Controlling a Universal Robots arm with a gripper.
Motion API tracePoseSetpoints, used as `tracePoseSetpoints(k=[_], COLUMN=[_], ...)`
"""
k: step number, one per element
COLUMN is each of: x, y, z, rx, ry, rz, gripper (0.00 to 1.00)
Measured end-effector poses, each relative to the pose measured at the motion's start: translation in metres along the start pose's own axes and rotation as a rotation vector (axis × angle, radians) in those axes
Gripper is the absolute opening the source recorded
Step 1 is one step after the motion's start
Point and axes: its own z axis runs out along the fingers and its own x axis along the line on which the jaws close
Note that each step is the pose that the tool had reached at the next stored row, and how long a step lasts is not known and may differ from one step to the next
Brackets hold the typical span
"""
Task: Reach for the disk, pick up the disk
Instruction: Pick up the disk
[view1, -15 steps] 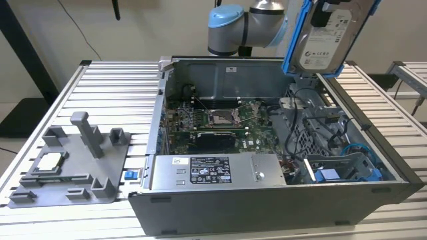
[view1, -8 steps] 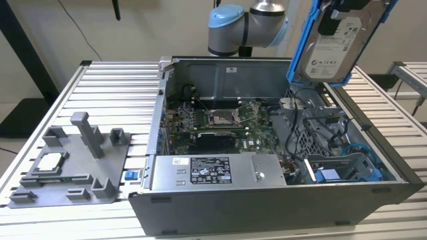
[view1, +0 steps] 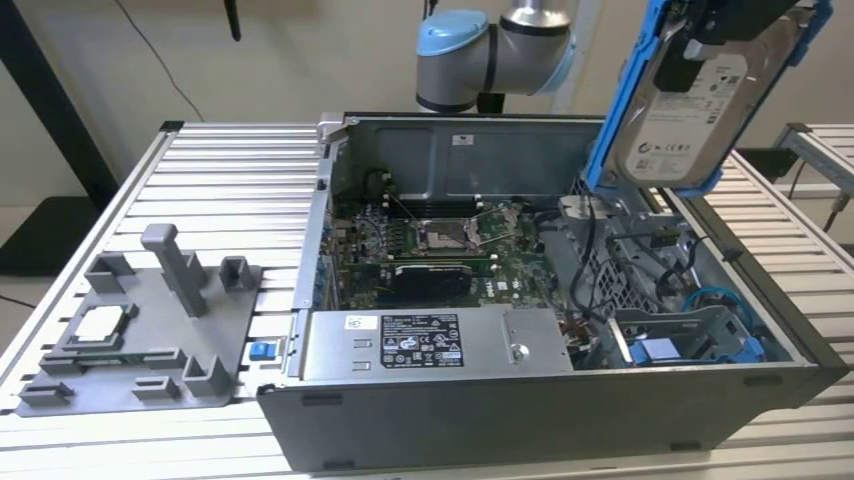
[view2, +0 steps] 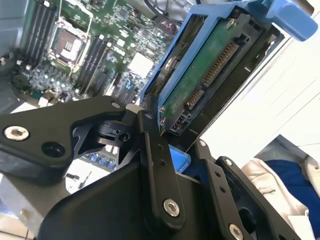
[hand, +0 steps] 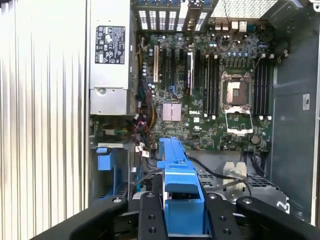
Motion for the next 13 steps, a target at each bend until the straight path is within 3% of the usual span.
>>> tracePoseSetpoints(k=[9, 13], x=[0.0315, 0.0422], y=[-0.0005, -0.0007], z=[0.0024, 0.0041], rx=[-0.0008, -0.0008], ry=[-0.0001, 0.0000], rz=[0.000, 0.001], gripper=[0.00, 0.00])
